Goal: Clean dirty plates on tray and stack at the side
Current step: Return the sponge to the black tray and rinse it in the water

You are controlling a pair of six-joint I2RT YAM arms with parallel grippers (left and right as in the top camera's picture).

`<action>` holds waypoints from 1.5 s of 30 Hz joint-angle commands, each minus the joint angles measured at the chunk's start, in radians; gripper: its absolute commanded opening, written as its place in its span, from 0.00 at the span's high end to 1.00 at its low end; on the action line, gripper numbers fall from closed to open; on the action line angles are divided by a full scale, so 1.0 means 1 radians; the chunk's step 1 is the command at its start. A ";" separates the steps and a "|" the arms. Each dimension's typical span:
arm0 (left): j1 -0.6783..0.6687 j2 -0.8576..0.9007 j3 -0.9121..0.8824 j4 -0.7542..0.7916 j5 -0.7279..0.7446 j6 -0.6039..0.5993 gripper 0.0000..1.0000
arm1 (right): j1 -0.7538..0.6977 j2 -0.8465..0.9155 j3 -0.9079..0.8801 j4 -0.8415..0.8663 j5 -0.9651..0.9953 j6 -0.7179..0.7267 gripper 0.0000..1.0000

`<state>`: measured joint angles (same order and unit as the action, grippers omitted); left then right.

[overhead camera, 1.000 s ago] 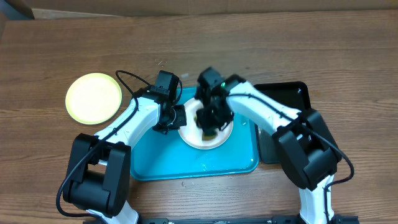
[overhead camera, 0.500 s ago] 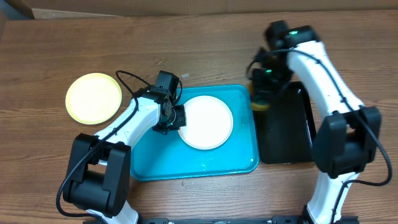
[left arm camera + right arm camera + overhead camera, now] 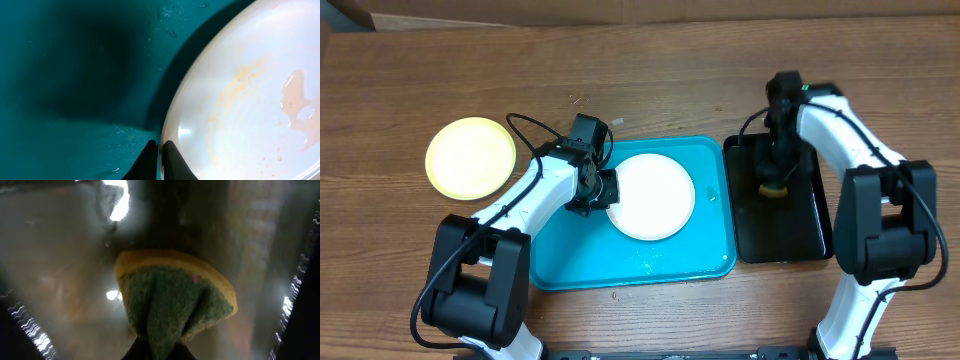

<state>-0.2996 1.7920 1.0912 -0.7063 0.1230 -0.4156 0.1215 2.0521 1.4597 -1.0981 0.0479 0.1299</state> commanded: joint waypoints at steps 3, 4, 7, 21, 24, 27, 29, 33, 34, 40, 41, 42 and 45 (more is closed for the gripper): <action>-0.002 0.019 0.009 0.002 0.008 0.011 0.91 | 0.003 -0.032 -0.062 0.050 0.060 0.004 0.82; -0.002 0.019 0.009 0.003 0.008 0.012 0.91 | 0.003 -0.032 -0.062 0.051 0.060 0.004 0.76; -0.002 0.019 0.009 0.004 0.008 0.011 0.91 | 0.002 -0.032 -0.047 0.044 0.060 -0.001 0.63; -0.002 0.019 0.009 0.003 0.008 0.012 0.89 | 0.001 -0.032 -0.004 -0.001 0.056 0.023 0.47; -0.002 0.019 0.009 0.003 0.008 0.012 0.89 | 0.001 -0.032 -0.039 0.050 0.055 0.028 0.47; -0.002 0.019 0.009 0.003 0.008 0.012 0.89 | 0.001 -0.031 -0.092 0.130 0.051 0.061 0.53; -0.002 0.019 0.009 0.003 0.008 0.012 0.89 | 0.001 -0.031 -0.111 0.160 0.044 0.061 0.74; -0.002 0.019 0.009 0.003 0.008 0.012 0.89 | 0.001 -0.033 -0.089 0.151 0.044 0.061 0.60; -0.002 0.019 0.009 0.003 0.008 0.012 0.89 | 0.001 -0.033 -0.075 0.138 0.044 0.061 0.52; -0.002 0.019 0.009 0.003 0.008 0.012 0.89 | 0.001 -0.033 -0.028 0.013 0.011 0.061 0.44; -0.002 0.019 0.009 0.003 0.008 0.012 0.89 | 0.001 -0.033 -0.028 -0.008 -0.004 0.061 0.44; -0.002 0.019 0.009 0.003 0.008 0.012 0.89 | 0.001 -0.033 -0.033 -0.021 -0.017 0.061 0.43; -0.002 0.019 0.009 0.003 0.008 0.012 0.88 | 0.001 -0.032 -0.051 -0.033 -0.027 0.061 0.44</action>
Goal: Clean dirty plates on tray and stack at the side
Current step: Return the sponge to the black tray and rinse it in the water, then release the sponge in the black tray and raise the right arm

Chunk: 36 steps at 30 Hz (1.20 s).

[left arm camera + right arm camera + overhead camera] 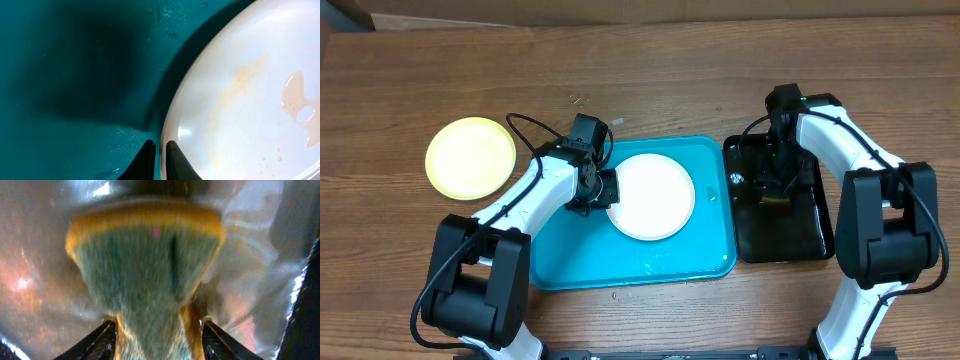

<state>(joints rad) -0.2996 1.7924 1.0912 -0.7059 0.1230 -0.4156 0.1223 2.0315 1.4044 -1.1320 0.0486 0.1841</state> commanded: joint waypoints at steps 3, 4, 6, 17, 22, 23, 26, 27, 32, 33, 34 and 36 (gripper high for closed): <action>-0.002 0.019 0.009 0.003 0.008 0.012 0.88 | 0.000 -0.012 -0.011 0.009 -0.028 0.006 0.45; -0.002 0.019 0.009 0.003 0.008 0.012 0.88 | 0.000 -0.012 -0.011 0.008 -0.028 0.006 0.65; -0.002 0.019 0.009 0.003 0.008 0.012 0.88 | 0.000 -0.012 -0.010 0.004 -0.028 0.002 0.84; -0.002 0.019 0.009 0.002 0.008 0.012 0.76 | -0.001 -0.012 0.175 -0.097 -0.024 -0.035 0.45; -0.002 0.019 0.009 0.003 0.007 0.012 0.77 | -0.028 -0.012 0.211 -0.052 -0.064 -0.019 0.25; -0.002 0.019 0.008 0.003 0.007 0.012 0.75 | -0.039 -0.012 0.214 -0.042 -0.080 -0.019 0.25; -0.002 0.019 0.000 0.008 0.004 0.012 0.70 | -0.084 -0.012 0.214 -0.021 -0.121 -0.019 0.25; -0.002 0.019 -0.003 0.012 0.004 0.012 0.70 | -0.106 -0.012 0.214 -0.017 -0.128 -0.019 0.25; -0.002 0.019 -0.004 0.017 0.004 0.012 0.69 | -0.228 -0.012 0.214 0.002 -0.148 -0.014 0.24; -0.003 0.019 -0.006 0.021 0.004 0.012 0.69 | -0.257 -0.012 0.214 0.007 -0.148 -0.010 0.24; -0.003 0.019 -0.010 0.027 0.004 0.012 0.69 | -0.296 -0.012 0.214 0.009 -0.149 0.004 0.22; -0.003 0.020 -0.014 0.032 0.004 0.012 0.69 | -0.342 -0.012 0.214 0.006 -0.162 0.006 0.20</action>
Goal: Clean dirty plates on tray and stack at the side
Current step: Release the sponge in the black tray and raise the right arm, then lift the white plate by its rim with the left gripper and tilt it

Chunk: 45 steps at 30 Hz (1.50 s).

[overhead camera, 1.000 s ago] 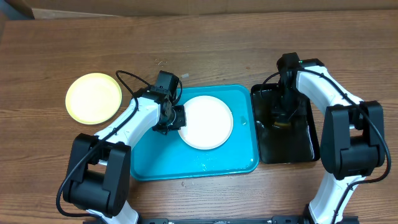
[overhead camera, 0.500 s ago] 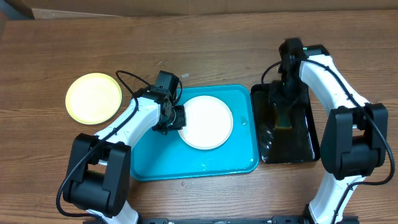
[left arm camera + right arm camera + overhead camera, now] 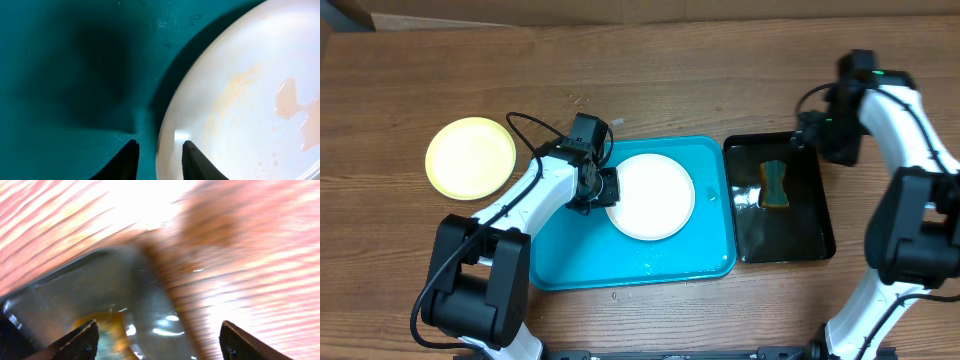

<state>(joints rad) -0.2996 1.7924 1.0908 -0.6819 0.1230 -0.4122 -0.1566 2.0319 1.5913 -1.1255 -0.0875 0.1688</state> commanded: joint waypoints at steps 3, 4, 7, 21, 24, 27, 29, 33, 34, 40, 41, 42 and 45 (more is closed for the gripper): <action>-0.003 0.021 -0.015 0.010 0.004 0.008 0.69 | -0.132 -0.012 0.027 -0.012 -0.030 0.022 0.06; -0.003 0.022 -0.015 0.010 0.004 0.008 0.69 | -0.150 -0.012 0.027 -0.013 -0.030 0.021 0.00; -0.003 0.036 -0.015 0.012 0.005 0.008 0.68 | -0.193 -0.012 0.027 0.002 -0.028 0.021 0.00; 0.000 0.046 0.066 -0.081 -0.016 0.047 0.96 | -0.231 -0.012 0.027 0.099 -0.027 0.021 0.00; 0.002 0.045 0.130 -0.150 -0.090 0.073 0.96 | -0.231 -0.012 0.027 0.108 -0.027 0.021 0.00; 0.005 0.045 0.212 -0.220 -0.112 0.120 0.96 | -0.231 -0.012 0.027 0.108 -0.027 0.021 0.00; 0.005 0.044 0.268 -0.256 -0.112 0.142 0.96 | -0.231 -0.012 0.027 0.108 -0.027 0.021 0.00; 0.004 0.044 0.377 -0.309 -0.111 0.169 0.96 | -0.231 -0.012 0.027 0.108 -0.027 0.021 0.00; 0.004 0.044 0.409 -0.323 -0.111 0.182 0.96 | -0.231 -0.012 0.027 0.108 -0.027 0.021 0.00; -0.003 0.044 0.603 -0.399 -0.097 0.184 0.96 | -0.231 -0.012 0.027 0.108 -0.027 0.021 0.00; -0.010 0.044 0.628 -0.403 -0.097 0.184 0.96 | -0.231 -0.012 0.027 0.108 -0.027 0.021 0.00; -0.019 0.044 0.649 -0.403 -0.097 0.185 0.96 | -0.231 -0.012 0.027 0.108 -0.027 0.021 0.00; -0.074 0.044 0.691 -0.381 -0.114 0.185 0.96 | -0.231 -0.012 0.027 0.108 -0.027 0.021 0.00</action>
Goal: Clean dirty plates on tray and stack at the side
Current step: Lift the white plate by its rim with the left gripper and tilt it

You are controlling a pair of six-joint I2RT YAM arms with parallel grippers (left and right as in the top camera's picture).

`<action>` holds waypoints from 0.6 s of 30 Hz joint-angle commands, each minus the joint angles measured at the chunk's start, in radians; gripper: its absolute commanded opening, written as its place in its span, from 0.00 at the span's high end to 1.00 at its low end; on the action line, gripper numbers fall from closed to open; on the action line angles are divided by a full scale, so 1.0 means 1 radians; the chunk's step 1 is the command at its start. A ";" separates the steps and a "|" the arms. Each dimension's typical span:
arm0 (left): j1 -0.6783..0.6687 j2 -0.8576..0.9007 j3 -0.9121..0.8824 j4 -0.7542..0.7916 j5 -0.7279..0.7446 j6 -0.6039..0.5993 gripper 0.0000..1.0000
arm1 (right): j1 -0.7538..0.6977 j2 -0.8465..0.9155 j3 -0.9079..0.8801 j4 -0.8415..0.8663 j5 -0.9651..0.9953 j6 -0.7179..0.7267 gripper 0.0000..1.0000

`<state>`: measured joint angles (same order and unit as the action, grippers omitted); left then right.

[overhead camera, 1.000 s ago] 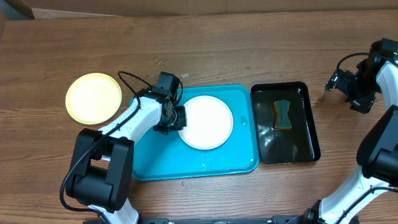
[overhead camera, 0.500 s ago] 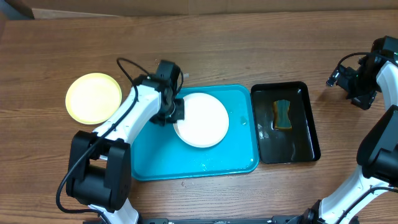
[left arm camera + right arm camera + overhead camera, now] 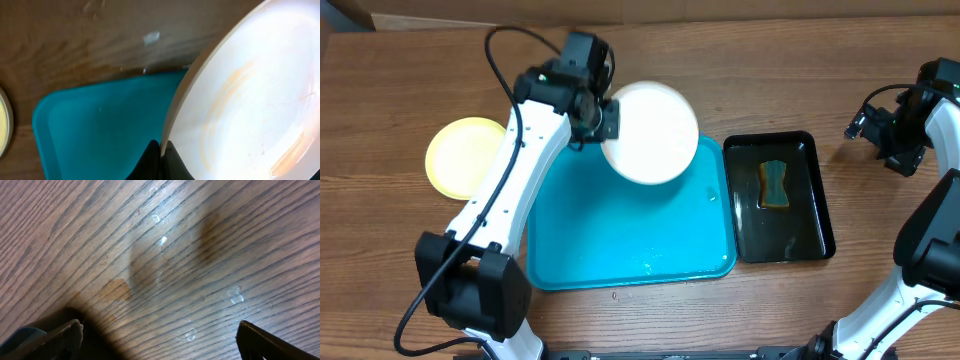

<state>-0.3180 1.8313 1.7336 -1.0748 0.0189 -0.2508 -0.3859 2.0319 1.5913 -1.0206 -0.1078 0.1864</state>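
My left gripper is shut on the left rim of the white plate, which hangs above the far edge of the blue tray. In the left wrist view the plate shows faint orange streaks, with my gripper pinching its edge. A yellow plate lies on the table at the left. My right gripper is open over bare wood at the far right, holding nothing. The green and yellow sponge lies in the black tray.
Water drops and a brown stain mark the wooden table under the right gripper. Drops of water lie on the blue tray near its front edge. A cardboard edge runs along the back of the table.
My left gripper, then open around the plate's rim on the tray, has shut on it and the plate is now up over the tray's far edge. The right gripper moved further right.
At first my left gripper was shut on the plate's rim on the tray and my right held the sponge in the black tray. The right then opened and left the sponge there. The left opened briefly, and now holds the plate lifted.
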 commanded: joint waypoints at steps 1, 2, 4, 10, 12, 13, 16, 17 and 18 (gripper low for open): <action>-0.073 0.005 0.050 0.025 -0.021 0.023 0.96 | -0.002 -0.012 0.027 0.003 -0.006 0.004 0.00; -0.096 0.005 0.050 0.040 -0.038 0.023 0.96 | -0.002 -0.012 0.027 0.003 -0.006 0.004 0.00; -0.151 0.006 0.050 0.066 -0.087 0.018 0.96 | -0.002 -0.012 0.027 0.003 -0.006 0.004 0.00; -0.372 0.007 0.050 0.144 -0.356 0.019 0.96 | -0.002 -0.012 0.027 0.003 -0.006 0.004 0.00; -0.463 0.007 0.050 0.161 -0.519 0.021 0.96 | -0.002 -0.012 0.027 0.003 -0.006 0.004 0.00; -0.503 0.007 0.050 0.167 -0.595 0.026 0.96 | -0.002 -0.012 0.027 0.003 -0.006 0.004 0.00; -0.627 0.012 0.050 0.201 -0.820 0.081 0.96 | -0.002 -0.012 0.027 0.003 -0.006 0.004 0.00; -0.662 0.013 0.049 0.214 -0.886 0.106 0.96 | -0.002 -0.012 0.027 0.003 -0.006 0.004 0.00; -0.700 0.014 0.049 0.230 -0.954 0.133 0.96 | -0.002 -0.012 0.027 0.003 -0.006 0.004 0.00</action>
<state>-0.9405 1.8351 1.7569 -0.8669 -0.6113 -0.1978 -0.3855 2.0319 1.5913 -1.0210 -0.1078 0.1864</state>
